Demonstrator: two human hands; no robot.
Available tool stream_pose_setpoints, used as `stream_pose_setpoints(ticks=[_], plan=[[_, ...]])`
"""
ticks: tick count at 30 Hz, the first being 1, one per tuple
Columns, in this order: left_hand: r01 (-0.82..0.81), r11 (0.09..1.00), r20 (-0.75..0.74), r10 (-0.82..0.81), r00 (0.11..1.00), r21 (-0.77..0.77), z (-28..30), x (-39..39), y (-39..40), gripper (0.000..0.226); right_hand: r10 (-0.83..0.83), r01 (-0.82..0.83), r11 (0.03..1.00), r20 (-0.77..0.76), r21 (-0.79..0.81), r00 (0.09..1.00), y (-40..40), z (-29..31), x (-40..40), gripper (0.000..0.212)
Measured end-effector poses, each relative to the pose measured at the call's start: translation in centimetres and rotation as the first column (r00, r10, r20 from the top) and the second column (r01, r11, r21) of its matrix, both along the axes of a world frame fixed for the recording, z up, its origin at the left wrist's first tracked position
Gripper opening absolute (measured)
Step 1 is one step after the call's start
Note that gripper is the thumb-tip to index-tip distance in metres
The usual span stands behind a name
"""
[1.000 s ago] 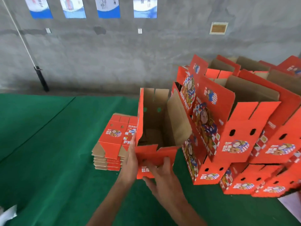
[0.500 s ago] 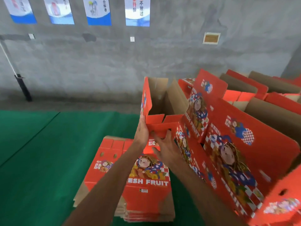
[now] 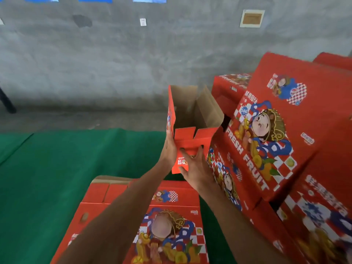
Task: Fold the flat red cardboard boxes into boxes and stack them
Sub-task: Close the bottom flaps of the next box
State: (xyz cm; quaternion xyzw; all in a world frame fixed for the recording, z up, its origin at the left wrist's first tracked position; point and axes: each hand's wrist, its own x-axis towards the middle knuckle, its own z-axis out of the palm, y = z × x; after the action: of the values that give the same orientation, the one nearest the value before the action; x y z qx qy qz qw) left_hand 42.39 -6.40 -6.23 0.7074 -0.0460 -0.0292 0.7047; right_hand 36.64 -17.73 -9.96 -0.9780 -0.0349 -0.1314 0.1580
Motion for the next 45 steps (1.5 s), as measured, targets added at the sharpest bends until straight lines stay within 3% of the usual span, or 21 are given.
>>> stream_pose_setpoints(ticks=[13,20,24,27,29,33,35,39,43,45], plan=[[0.067,0.995,-0.076,-0.061,0.995,0.075,-11.4,4.0,-3.4,0.071,-0.078,0.068,0.995,-0.142,-0.075,0.987,-3.6,-10.2,3.8,0.058],[0.124,0.943,-0.110,-0.094,0.989,0.309,-8.5,0.8,-1.4,0.067,-0.121,0.085,0.990,-0.363,-0.115,0.924,-3.3,-7.6,2.0,0.060],[0.012,0.902,-0.004,-0.011,1.000,0.431,-5.8,-3.9,3.3,0.056,-0.073,0.090,0.995,-0.367,0.031,0.927,-3.2,-3.4,-0.9,0.062],[-0.006,0.820,-0.040,0.035,0.999,0.573,-7.0,-10.3,8.8,0.059,-0.042,0.124,0.978,-0.423,0.168,0.905,-2.2,-3.6,-6.9,0.062],[-0.027,0.721,-0.047,0.083,0.995,0.693,-8.6,-15.2,12.8,0.067,-0.025,0.136,0.970,-0.475,0.201,0.880,-1.1,-5.0,-11.7,0.051],[0.047,0.376,-0.125,0.184,0.975,0.925,-10.4,-23.7,18.2,0.099,-0.013,0.127,0.975,-0.518,0.184,0.855,-0.2,-7.3,-19.6,0.025],[0.091,0.273,-0.155,0.225,0.962,0.958,-10.9,-27.8,19.7,0.117,-0.037,0.139,0.980,-0.565,0.139,0.825,-0.2,-8.0,-23.2,0.023],[0.061,0.228,-0.139,0.346,0.928,0.972,-10.7,-33.6,21.5,0.132,-0.060,0.184,0.973,-0.622,0.137,0.781,0.8,-9.1,-29.3,0.029],[0.000,0.244,-0.101,0.403,0.910,0.970,-10.9,-37.9,21.9,0.131,-0.090,0.256,0.942,-0.572,0.215,0.815,2.0,-9.9,-34.3,0.013],[0.000,0.182,-0.075,0.406,0.911,0.983,-10.9,-38.7,21.6,0.127,-0.108,0.316,0.903,-0.557,0.292,0.823,2.3,-10.2,-35.7,0.020]])
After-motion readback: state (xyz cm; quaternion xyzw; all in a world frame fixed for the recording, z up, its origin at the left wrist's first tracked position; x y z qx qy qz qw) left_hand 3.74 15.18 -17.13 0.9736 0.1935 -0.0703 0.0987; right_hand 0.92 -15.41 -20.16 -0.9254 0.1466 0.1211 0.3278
